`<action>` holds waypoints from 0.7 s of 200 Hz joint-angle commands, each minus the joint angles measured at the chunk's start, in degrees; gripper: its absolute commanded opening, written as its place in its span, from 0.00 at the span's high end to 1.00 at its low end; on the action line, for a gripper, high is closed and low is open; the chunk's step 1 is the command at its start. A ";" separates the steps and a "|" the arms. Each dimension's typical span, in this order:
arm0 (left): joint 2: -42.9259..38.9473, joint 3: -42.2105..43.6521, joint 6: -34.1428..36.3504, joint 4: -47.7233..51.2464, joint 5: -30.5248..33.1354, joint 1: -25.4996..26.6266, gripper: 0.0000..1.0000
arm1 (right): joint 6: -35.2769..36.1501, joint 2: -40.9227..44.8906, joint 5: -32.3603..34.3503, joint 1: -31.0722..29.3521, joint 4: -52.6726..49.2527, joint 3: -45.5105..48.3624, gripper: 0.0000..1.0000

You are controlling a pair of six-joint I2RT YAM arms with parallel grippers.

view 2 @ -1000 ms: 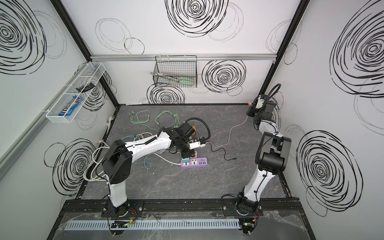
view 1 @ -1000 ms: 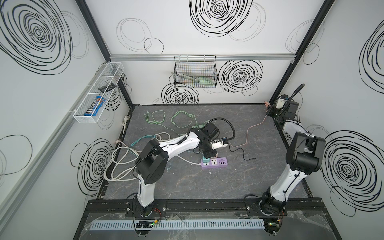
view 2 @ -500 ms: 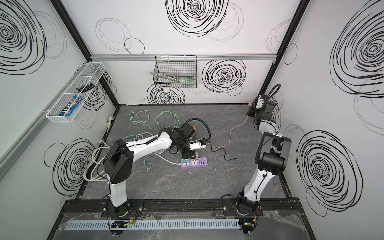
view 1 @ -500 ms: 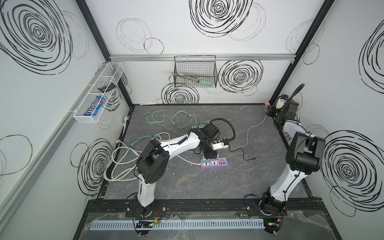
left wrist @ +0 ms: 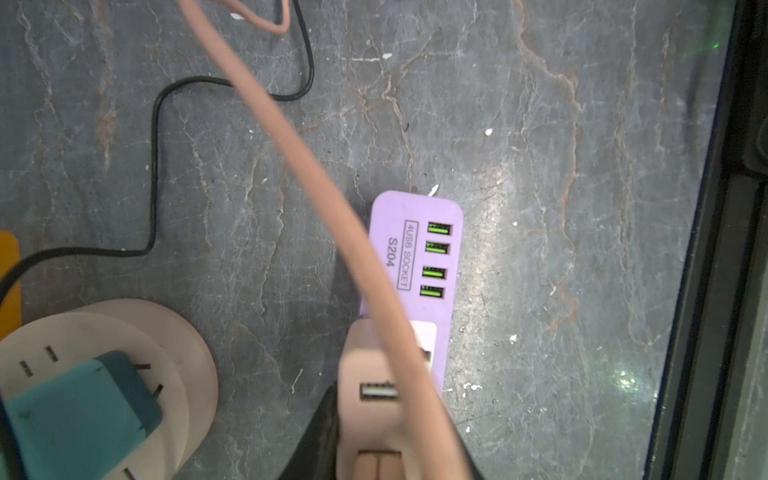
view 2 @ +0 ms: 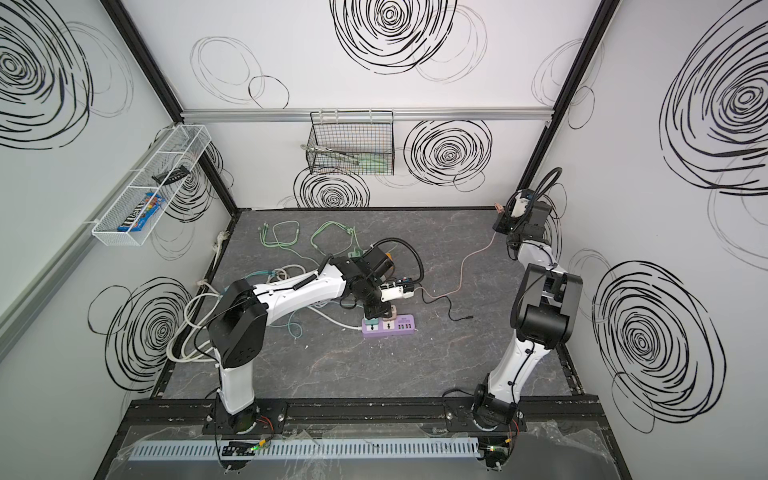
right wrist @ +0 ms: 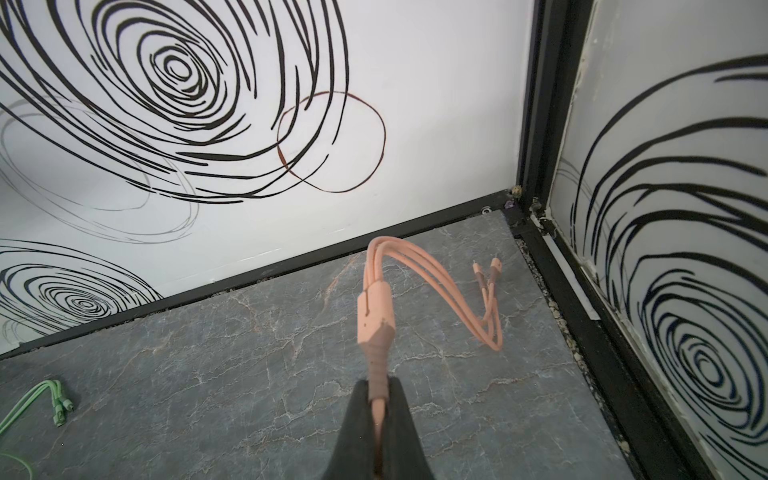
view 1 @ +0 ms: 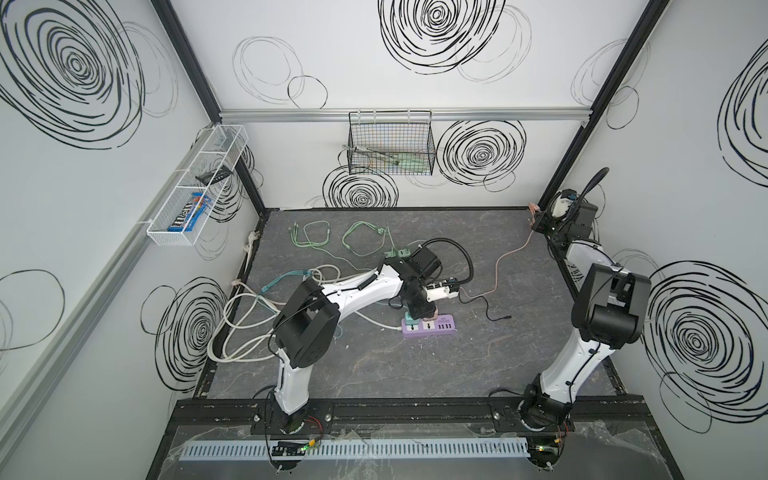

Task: Insert the plug
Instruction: 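Lower the pink charger into the purple strip's socket with the left gripper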

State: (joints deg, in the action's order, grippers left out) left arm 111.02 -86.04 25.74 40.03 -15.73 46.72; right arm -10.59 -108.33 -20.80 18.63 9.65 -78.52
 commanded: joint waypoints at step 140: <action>1.60 17.12 -1.94 -11.62 1.48 -0.85 1.00 | 0.90 1.44 -0.46 -0.52 -1.91 -0.76 1.00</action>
State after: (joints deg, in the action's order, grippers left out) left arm 106.76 -74.74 24.88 29.47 -16.03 46.04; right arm -10.37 -108.33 -20.78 18.55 8.82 -78.52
